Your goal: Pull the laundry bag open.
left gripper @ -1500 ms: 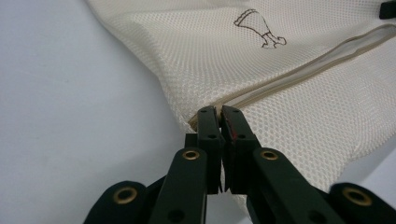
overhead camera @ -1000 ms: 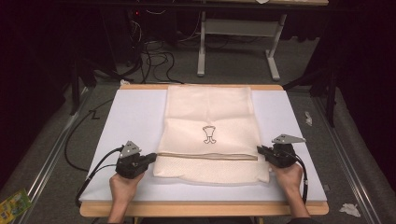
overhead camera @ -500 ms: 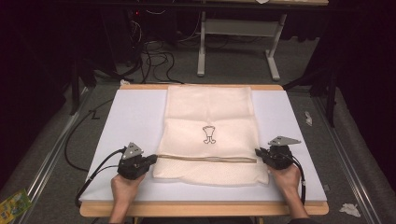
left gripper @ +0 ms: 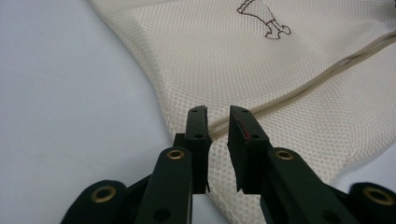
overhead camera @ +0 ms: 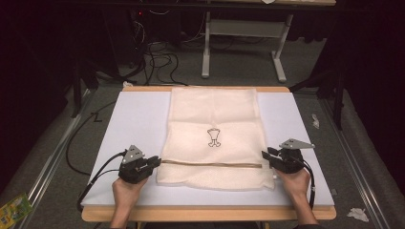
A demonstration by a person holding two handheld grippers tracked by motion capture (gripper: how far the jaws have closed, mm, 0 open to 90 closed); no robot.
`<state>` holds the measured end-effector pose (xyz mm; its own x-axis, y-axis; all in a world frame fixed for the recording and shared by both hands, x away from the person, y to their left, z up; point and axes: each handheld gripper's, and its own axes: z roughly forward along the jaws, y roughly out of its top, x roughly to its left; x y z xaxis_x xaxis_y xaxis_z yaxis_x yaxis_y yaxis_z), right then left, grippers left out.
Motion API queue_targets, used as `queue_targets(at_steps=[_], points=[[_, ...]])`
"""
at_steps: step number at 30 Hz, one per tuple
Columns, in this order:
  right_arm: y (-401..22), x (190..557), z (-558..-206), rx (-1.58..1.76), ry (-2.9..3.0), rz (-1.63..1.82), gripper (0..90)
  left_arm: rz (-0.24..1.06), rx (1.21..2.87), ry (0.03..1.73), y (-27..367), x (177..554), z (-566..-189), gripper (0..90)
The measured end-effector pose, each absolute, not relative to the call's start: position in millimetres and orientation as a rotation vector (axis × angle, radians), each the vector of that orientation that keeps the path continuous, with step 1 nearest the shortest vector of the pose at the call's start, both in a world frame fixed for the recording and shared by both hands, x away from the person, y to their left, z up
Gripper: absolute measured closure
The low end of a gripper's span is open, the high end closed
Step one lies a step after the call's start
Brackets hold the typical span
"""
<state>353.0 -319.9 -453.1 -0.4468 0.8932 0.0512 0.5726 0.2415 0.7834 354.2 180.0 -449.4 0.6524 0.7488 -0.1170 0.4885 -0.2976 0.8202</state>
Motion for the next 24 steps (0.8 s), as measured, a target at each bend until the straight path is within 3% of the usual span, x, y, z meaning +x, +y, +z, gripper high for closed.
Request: queue_targets(at_steps=[14, 24], points=[[-337.7, 342.9, -428.6, 1.325, 2.002, 1.223, 64.8, 0.448, 1.860, 0.941, 192.0, 351.4, -430.5, 58.5], [-351.9, 337.8, -418.4, 1.329, 1.932, 1.291, 63.9, 0.515, 1.765, 0.970, 202.0, 349.7, -420.0, 56.7]])
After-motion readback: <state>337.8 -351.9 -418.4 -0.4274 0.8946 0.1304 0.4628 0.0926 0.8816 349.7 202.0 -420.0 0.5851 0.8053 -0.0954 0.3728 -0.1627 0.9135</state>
